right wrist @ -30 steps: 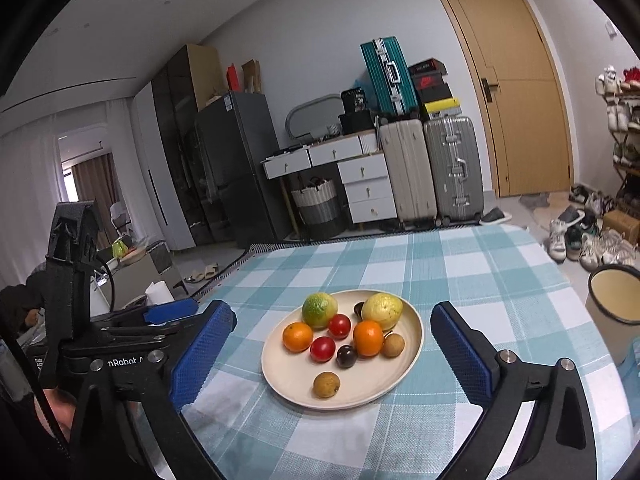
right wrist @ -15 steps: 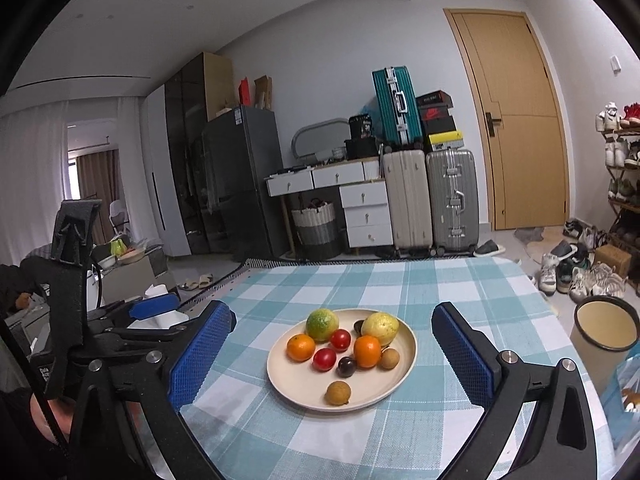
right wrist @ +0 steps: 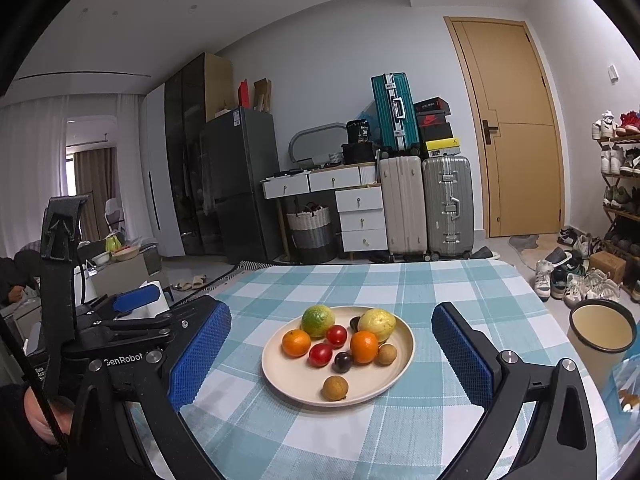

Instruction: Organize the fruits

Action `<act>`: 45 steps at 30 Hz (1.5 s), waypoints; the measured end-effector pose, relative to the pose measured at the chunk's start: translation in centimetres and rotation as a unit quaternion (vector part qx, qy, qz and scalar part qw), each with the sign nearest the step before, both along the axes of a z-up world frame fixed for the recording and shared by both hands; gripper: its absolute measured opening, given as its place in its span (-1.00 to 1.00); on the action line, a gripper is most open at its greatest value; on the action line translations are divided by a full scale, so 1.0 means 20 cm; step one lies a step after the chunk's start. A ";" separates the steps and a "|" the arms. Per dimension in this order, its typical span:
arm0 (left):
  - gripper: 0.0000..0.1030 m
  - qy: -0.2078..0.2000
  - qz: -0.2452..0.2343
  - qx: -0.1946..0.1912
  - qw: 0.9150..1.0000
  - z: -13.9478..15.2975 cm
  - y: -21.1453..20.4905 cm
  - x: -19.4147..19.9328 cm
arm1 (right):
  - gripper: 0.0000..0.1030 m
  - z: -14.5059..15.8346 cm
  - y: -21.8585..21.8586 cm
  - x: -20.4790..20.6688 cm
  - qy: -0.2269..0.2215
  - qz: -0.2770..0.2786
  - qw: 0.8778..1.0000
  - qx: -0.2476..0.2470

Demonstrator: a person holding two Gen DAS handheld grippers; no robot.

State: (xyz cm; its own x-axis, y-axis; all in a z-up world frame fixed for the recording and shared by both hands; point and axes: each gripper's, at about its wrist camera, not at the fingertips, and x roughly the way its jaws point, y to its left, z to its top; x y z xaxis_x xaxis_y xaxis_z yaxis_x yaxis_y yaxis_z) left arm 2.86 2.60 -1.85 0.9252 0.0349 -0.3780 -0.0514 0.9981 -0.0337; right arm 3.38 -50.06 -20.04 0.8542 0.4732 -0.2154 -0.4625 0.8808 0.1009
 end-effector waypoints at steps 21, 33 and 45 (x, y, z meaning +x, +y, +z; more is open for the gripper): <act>0.98 -0.020 -0.004 0.009 1.000 -0.25 0.02 0.06 | 0.99 -0.18 0.02 0.05 0.010 -0.010 0.999 -0.048; 0.98 -0.033 -0.009 0.015 0.999 -0.24 0.01 0.06 | 1.00 -0.20 0.07 0.05 0.006 -0.018 0.997 -0.073; 0.98 -0.034 -0.009 0.016 0.999 -0.23 0.00 0.06 | 1.00 -0.20 0.07 0.06 0.006 -0.018 0.997 -0.074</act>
State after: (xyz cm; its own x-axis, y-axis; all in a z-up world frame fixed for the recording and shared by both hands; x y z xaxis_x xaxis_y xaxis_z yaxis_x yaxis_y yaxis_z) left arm 3.98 2.67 -6.50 0.9495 0.0287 -0.3124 -0.0320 0.9995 -0.0054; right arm 4.60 -48.72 -24.13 0.8672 0.4047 -0.2902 -0.4300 0.9024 -0.0266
